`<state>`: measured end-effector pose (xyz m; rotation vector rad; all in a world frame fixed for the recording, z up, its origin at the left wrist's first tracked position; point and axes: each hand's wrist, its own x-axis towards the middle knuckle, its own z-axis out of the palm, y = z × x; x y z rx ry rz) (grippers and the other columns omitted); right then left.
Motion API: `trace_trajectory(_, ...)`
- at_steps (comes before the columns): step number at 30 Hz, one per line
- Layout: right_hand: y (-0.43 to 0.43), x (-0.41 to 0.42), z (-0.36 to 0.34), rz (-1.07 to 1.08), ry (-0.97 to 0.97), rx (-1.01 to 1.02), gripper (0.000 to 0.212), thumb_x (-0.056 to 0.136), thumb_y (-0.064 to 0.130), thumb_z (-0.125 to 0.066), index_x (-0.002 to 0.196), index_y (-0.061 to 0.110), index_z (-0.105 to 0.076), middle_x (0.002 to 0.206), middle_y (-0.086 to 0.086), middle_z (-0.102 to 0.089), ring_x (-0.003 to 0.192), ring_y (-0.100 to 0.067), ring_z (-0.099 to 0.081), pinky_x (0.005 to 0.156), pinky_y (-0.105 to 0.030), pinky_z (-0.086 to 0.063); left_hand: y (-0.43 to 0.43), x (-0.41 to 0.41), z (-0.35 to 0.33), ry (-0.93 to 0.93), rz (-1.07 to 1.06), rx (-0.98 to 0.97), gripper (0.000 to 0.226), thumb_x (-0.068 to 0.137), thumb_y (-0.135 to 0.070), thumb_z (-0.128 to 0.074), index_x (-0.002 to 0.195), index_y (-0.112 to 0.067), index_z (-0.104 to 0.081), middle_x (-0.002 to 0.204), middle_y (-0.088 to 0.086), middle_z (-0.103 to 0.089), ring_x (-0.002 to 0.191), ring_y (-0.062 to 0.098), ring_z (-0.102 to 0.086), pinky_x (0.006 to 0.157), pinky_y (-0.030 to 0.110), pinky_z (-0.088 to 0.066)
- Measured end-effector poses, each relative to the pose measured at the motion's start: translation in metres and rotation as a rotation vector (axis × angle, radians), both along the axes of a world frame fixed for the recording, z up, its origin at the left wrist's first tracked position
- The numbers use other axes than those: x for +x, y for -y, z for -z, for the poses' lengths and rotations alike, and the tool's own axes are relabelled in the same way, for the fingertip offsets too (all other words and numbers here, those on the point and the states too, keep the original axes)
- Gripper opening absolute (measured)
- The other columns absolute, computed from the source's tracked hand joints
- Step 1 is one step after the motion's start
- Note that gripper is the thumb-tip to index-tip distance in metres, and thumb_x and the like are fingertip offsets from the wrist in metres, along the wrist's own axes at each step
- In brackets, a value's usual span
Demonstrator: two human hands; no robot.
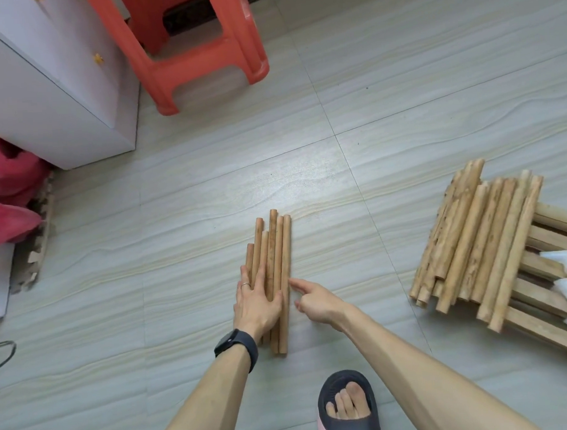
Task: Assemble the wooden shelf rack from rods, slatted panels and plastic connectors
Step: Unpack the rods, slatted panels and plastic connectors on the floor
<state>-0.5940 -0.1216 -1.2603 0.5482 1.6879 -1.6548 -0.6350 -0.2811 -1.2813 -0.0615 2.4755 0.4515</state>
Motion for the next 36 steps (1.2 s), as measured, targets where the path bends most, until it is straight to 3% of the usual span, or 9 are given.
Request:
trace_trajectory(3, -0.029, 0.0, -0.011, -0.115, -0.085, 0.217, 0.068, 0.09, -0.004, -0.035, 0.156, 0.015, -0.036, 0.161, -0.002, -0.038, 0.149, -0.015, -0.032, 0.12, -0.023, -0.023, -0.013, -0.005, -0.019, -0.073, 0.059, -0.001, 0.076, 0.097, -0.039, -0.052, 0.161, -0.034, -0.012, 0.169, 0.003, 0.013, 0.155, 0.029, -0.003, 0.124, 0.045, -0.019)
trace_trajectory(6, -0.08, 0.007, -0.038, -0.148, -0.135, 0.341, 0.062, 0.091, 0.008, -0.043, 0.151, 0.023, -0.044, 0.15, 0.005, -0.051, 0.137, -0.014, -0.047, 0.104, -0.019, -0.036, -0.046, -0.012, -0.03, -0.41, 0.361, 0.016, 0.092, 0.089, -0.024, -0.052, 0.161, -0.035, 0.003, 0.166, -0.01, 0.025, 0.153, 0.017, 0.021, 0.124, 0.041, -0.002)
trace_trajectory(8, -0.125, 0.012, -0.057, -0.108, -0.154, 0.412, 0.047, 0.093, 0.016, -0.048, 0.139, 0.025, -0.054, 0.13, 0.006, -0.065, 0.114, -0.013, -0.061, 0.082, -0.017, -0.043, -0.079, -0.014, -0.034, -0.332, 0.374, 0.019, 0.087, 0.089, -0.032, -0.057, 0.161, -0.03, -0.007, 0.167, -0.003, 0.022, 0.153, 0.021, 0.021, 0.125, 0.043, 0.005)
trace_trajectory(11, -0.193, 0.023, -0.085, 0.003, -0.183, 0.571, 0.025, 0.091, 0.023, -0.052, 0.113, 0.027, -0.063, 0.1, 0.004, -0.073, 0.094, -0.016, -0.07, 0.073, -0.024, -0.051, -0.143, -0.009, -0.044, -0.132, 0.327, 0.113, 0.073, 0.093, -0.045, -0.056, 0.157, -0.025, -0.028, 0.168, 0.012, -0.009, 0.155, 0.027, -0.005, 0.125, 0.044, -0.014)
trace_trajectory(16, -0.284, 0.071, -0.089, 0.265, -0.096, 0.937, 0.021, 0.091, 0.042, -0.054, 0.106, 0.027, -0.057, 0.105, -0.001, -0.068, 0.098, -0.027, -0.063, 0.087, -0.042, -0.053, -0.246, 0.016, -0.064, -0.074, 0.535, 0.257, 0.076, 0.093, -0.053, -0.055, 0.157, -0.025, -0.025, 0.163, 0.005, -0.023, 0.149, 0.024, -0.027, 0.114, 0.043, -0.035)
trace_trajectory(20, -0.313, 0.098, -0.059, 0.332, 0.14, 0.89, 0.059, 0.091, 0.055, -0.06, 0.132, 0.013, -0.051, 0.133, -0.009, -0.061, 0.118, -0.03, -0.059, 0.096, -0.044, -0.051, -0.303, 0.035, -0.063, -0.074, 0.59, 0.205, 0.076, 0.091, -0.054, -0.055, 0.154, -0.022, -0.025, 0.15, 0.004, -0.038, 0.128, 0.026, -0.052, 0.094, 0.042, -0.05)
trace_trajectory(26, -0.31, 0.095, -0.028, 0.565, 0.055, 0.646, 0.072, 0.083, 0.049, -0.077, 0.138, 0.022, -0.04, 0.124, 0.0, -0.066, 0.112, -0.022, -0.065, 0.1, -0.045, -0.052, -0.326, 0.038, -0.052, -0.179, 0.564, 0.17, 0.049, 0.09, -0.045, -0.059, 0.131, -0.023, -0.043, 0.117, -0.001, -0.047, 0.086, 0.02, -0.055, 0.069, 0.034, -0.047)
trace_trajectory(31, -0.295, 0.076, -0.018, 0.626, 0.036, 0.662, 0.047, 0.078, 0.042, -0.084, 0.108, 0.025, -0.051, 0.113, 0.001, -0.07, 0.101, -0.021, -0.065, 0.086, -0.036, -0.052, -0.33, 0.038, -0.05, -0.245, 0.506, 0.159, 0.035, 0.085, -0.045, -0.062, 0.107, -0.023, -0.044, 0.097, -0.004, -0.044, 0.071, 0.022, -0.049, 0.063, 0.034, -0.04)
trace_trajectory(36, -0.299, 0.072, -0.024, 0.576, 0.11, 0.766, 0.04, 0.078, 0.041, -0.077, 0.11, 0.023, -0.061, 0.102, 0.002, -0.071, 0.092, -0.022, -0.065, 0.076, -0.033, -0.052, -0.336, 0.027, -0.052, -0.175, 0.486, 0.113, 0.037, 0.083, -0.039, -0.068, 0.104, -0.019, -0.045, 0.094, -0.001, -0.05, 0.082, 0.024, -0.054, 0.068, 0.033, -0.042)
